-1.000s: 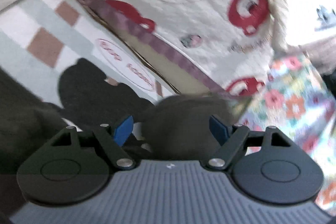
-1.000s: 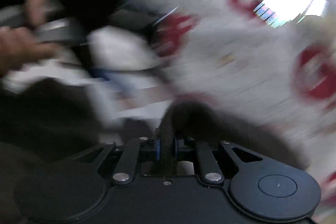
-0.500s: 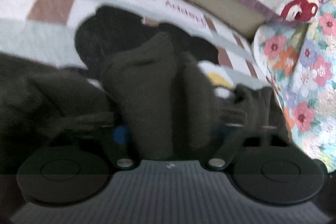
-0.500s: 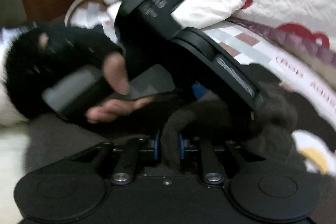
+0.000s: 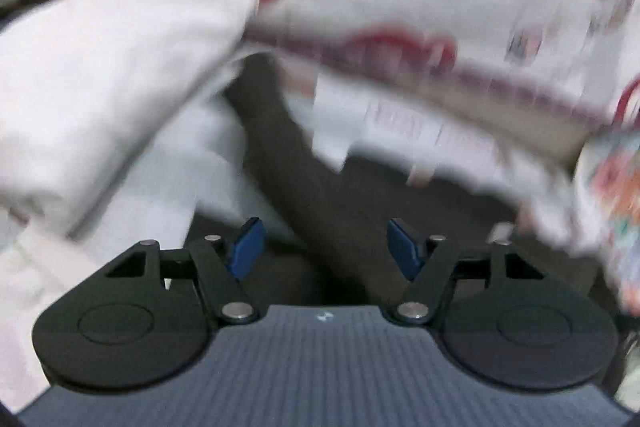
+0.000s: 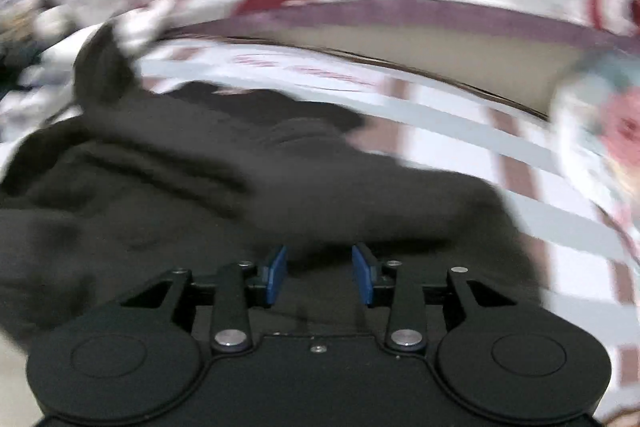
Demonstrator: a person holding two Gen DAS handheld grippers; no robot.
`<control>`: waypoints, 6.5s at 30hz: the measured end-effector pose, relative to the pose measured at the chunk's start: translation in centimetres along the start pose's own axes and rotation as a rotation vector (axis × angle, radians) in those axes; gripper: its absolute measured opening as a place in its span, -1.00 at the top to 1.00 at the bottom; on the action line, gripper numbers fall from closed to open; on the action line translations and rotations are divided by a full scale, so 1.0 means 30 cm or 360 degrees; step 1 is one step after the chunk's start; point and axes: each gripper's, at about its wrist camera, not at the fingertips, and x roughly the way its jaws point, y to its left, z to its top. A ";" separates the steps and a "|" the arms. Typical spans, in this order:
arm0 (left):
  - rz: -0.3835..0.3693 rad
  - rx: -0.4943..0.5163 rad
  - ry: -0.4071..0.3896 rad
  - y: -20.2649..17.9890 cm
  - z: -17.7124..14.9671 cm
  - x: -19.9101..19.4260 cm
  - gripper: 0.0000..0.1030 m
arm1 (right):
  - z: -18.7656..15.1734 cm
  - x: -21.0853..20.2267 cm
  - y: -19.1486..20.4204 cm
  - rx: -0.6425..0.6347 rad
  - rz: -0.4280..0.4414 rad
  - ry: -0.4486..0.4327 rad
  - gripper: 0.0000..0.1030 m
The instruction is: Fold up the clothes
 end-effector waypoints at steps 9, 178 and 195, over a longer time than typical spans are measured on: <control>0.0178 0.0186 -0.0026 0.114 0.000 -0.103 -0.45 | -0.003 0.096 -0.195 -0.0470 -0.0293 0.0019 -0.33; 0.0337 0.0306 0.0042 -0.134 -0.067 -0.334 0.88 | -0.404 -0.065 -0.488 0.1089 -0.0177 -0.0290 0.81; -0.0592 0.0511 0.0333 -1.222 -0.047 0.097 -0.07 | -0.339 -0.208 -0.678 0.1196 -0.0228 -0.0292 0.23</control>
